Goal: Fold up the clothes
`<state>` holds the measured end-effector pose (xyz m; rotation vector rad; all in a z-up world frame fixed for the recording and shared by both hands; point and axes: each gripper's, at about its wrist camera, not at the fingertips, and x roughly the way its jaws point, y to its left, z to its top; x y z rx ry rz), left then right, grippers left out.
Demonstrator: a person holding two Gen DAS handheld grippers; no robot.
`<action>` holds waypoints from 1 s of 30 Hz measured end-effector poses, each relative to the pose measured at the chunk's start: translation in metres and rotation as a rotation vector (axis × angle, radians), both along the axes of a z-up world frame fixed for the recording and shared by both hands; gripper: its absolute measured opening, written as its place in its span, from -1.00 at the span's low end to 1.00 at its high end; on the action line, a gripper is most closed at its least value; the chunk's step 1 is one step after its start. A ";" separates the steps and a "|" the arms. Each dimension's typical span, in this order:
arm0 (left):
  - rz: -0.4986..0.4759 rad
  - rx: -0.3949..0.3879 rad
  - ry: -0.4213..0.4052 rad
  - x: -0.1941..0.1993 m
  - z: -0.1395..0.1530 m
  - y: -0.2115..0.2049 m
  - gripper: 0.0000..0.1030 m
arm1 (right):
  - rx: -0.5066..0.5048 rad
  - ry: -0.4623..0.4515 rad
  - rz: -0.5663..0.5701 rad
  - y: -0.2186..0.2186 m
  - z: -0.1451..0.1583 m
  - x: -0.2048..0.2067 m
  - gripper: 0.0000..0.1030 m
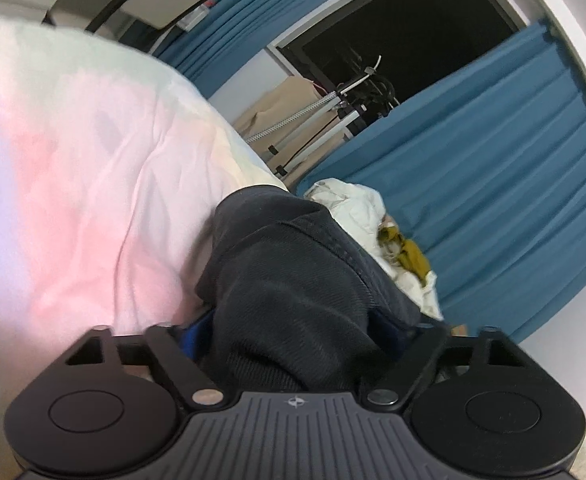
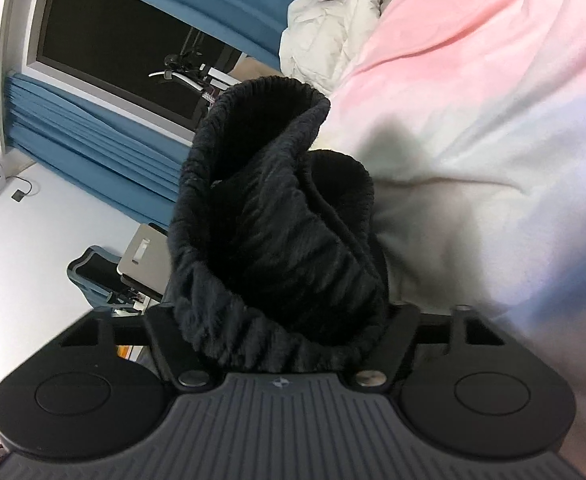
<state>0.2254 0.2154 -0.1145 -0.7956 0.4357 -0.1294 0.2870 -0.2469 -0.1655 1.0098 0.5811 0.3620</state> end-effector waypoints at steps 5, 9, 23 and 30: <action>0.002 0.052 -0.037 -0.012 0.012 -0.007 -0.04 | -0.043 -0.026 -0.018 0.008 0.016 -0.010 -0.07; 0.000 0.067 -0.060 -0.030 0.026 -0.009 -0.15 | -0.037 -0.055 -0.026 0.011 0.033 -0.023 -0.15; -0.013 0.084 -0.142 -0.108 0.092 -0.024 -0.23 | -0.064 -0.117 -0.027 0.000 0.107 -0.103 -0.21; -0.082 0.070 -0.212 -0.141 0.132 -0.056 -0.22 | -0.066 -0.171 -0.069 -0.030 0.149 -0.155 -0.21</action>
